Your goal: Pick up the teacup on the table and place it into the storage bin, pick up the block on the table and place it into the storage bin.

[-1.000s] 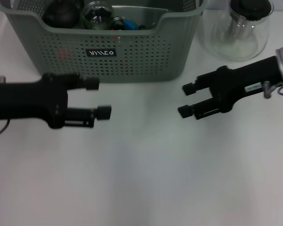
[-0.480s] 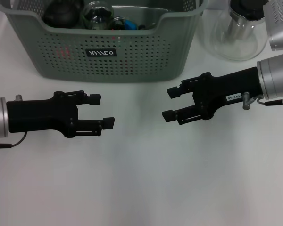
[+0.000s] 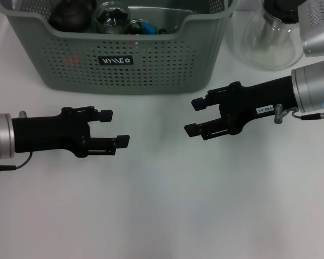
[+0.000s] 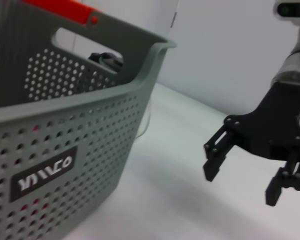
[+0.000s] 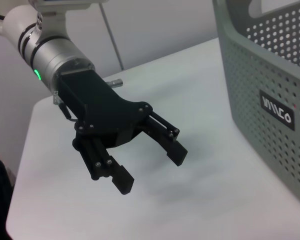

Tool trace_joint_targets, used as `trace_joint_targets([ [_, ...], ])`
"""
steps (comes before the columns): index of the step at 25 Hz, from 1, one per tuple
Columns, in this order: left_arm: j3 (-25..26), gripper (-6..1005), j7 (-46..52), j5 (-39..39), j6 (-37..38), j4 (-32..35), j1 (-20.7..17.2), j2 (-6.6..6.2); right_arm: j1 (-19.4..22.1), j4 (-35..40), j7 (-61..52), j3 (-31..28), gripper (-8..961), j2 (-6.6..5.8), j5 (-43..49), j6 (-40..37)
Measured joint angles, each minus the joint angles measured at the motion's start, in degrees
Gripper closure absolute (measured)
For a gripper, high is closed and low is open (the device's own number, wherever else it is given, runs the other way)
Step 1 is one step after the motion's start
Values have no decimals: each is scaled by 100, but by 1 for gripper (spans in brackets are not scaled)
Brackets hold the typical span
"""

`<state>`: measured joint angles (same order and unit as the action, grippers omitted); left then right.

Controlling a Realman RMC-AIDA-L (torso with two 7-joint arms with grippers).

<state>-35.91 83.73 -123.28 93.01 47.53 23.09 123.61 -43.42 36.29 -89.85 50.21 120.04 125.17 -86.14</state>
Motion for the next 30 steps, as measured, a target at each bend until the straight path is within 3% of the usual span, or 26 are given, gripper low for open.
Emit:
trace_joint_targets([
  [30, -94, 152, -18, -3, -142, -266, 83, 0, 36, -207, 5, 15, 187, -7, 34, 179],
])
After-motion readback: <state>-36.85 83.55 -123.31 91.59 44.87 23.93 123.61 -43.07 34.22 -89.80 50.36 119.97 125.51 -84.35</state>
